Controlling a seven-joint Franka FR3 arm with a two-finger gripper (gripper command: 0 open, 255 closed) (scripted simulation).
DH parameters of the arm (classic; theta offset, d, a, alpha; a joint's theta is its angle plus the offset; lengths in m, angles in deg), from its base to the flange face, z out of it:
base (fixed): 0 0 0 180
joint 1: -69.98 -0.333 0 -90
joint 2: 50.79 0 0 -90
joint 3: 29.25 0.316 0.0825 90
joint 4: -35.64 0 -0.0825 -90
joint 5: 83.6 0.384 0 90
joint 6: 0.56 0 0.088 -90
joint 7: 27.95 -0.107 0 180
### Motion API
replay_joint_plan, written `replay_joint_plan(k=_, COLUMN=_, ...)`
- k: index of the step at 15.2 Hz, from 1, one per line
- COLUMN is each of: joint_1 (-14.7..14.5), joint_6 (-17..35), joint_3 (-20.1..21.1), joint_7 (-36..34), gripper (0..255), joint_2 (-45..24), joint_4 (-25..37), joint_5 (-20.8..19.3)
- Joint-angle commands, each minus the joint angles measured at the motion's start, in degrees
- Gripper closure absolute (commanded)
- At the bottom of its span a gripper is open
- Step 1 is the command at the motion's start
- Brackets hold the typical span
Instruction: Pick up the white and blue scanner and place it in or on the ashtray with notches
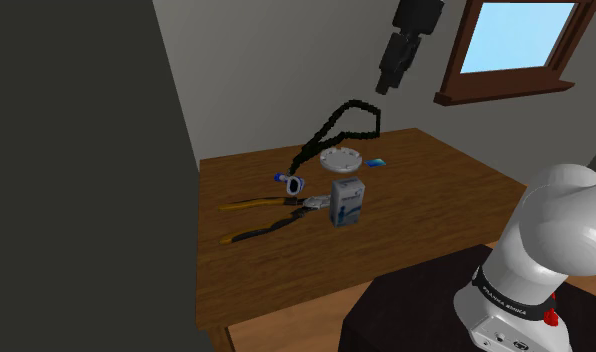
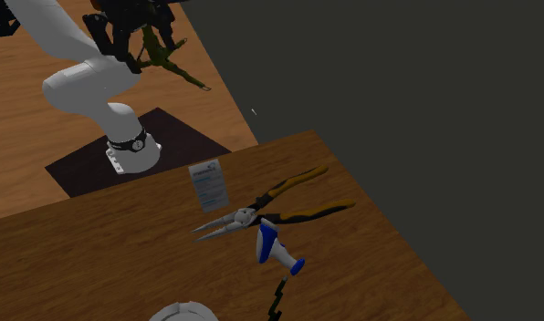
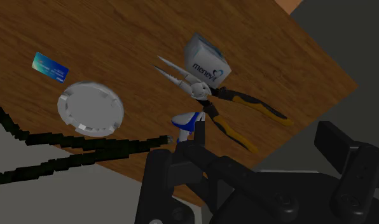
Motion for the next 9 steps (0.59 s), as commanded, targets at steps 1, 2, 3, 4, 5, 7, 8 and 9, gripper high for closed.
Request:
replay_joint_plan(k=1, joint_1=0.00, joint_6=0.00, joint_3=0.00, joint_7=0.00, gripper=0, joint_2=0.00, joint_4=0.00, joint_5=0.00)
replay_joint_plan(k=2, joint_1=0.04, joint_6=1.41, joint_3=0.35, joint_7=-0.21, gripper=0, joint_2=-1.70, joint_4=-0.12, joint_5=-0.14)
replay_joint_plan(k=3, joint_1=0.09, joint_6=2.79, joint_3=0.70, joint_7=-0.42, gripper=0, joint_2=-3.45, joint_4=-0.17, joint_5=-0.29)
replay_joint_plan(k=4, joint_1=0.14, joint_6=4.15, joint_3=1.04, joint_7=-0.66, gripper=0, joint_2=-5.25, joint_4=-0.15, joint_5=-0.47)
replay_joint_plan(k=5, joint_1=0.19, joint_6=5.48, joint_3=1.37, joint_7=-0.90, gripper=0, joint_2=-7.08, joint_4=-0.07, joint_5=-0.65)
replay_joint_plan(k=7, joint_1=0.31, joint_6=8.05, joint_3=2.01, joint_7=-1.43, gripper=0, joint_2=-10.87, joint_4=0.31, joint_5=-1.08)
replay_joint_plan(k=8, joint_1=0.39, joint_6=9.29, joint_3=2.32, joint_7=-1.72, gripper=0, joint_2=-12.82, joint_4=0.60, joint_5=-1.32)
replay_joint_plan(k=9, joint_1=0.47, joint_6=10.48, joint_3=2.62, joint_7=-2.02, gripper=0, joint_2=-14.80, joint_4=0.96, joint_5=-1.59)
